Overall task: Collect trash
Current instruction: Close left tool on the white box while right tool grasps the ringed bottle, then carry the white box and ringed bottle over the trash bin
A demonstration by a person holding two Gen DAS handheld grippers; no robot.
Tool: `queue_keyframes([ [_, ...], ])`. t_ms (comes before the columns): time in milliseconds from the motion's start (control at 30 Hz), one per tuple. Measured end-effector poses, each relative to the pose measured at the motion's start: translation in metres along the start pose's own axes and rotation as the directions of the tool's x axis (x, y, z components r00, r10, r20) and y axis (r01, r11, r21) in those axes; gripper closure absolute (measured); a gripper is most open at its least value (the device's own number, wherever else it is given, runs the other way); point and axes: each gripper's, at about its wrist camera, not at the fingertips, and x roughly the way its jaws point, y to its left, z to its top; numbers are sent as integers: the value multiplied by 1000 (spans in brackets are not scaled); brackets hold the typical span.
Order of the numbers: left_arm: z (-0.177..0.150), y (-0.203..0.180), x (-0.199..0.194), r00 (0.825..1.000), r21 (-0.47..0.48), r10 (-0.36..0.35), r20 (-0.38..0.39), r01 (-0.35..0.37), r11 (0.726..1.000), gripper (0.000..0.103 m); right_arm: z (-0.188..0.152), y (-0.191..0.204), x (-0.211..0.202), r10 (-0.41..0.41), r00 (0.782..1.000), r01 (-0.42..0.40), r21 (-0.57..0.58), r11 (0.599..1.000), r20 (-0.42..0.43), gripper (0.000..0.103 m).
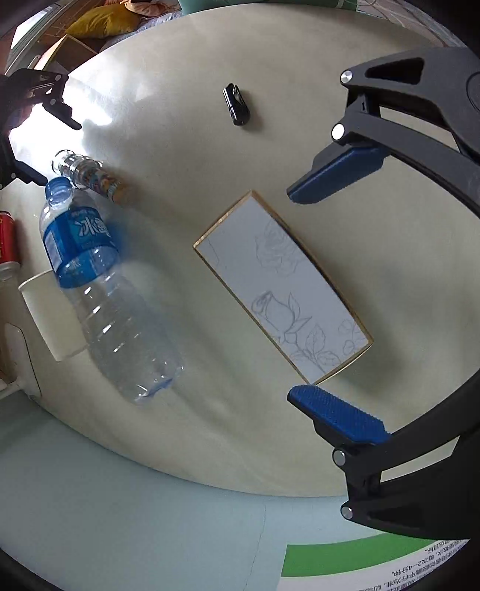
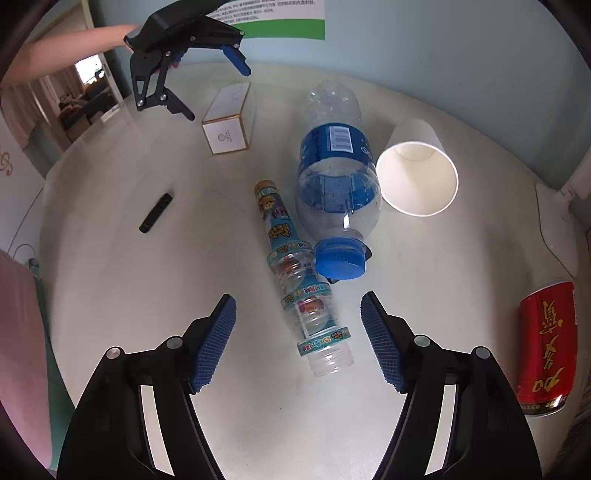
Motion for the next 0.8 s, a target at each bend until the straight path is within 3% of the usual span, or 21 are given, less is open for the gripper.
queue_keyframes([
  [267, 4, 22, 34, 996, 37, -83, -27, 84, 996, 7, -4, -8, 29, 37, 999, -36, 35, 999, -38, 49],
  [333, 6, 24, 41, 986, 20, -160, -50, 161, 987, 8, -3, -11, 30, 55, 998, -54, 53, 997, -28, 51],
  [433, 5, 27, 46, 975, -10, -220, -35, 219, 976, 22, -2, -13, 31, 60, 998, -58, 60, 997, -21, 68],
  [633, 1, 31, 46, 976, -100, -214, -31, 210, 973, 52, -7, -14, 27, 84, 996, -82, 64, 995, -34, 69],
  [800, 7, 28, 47, 981, -147, -189, -46, 180, 973, 56, -3, -12, 21, 123, 991, -121, 59, 991, -46, 69],
])
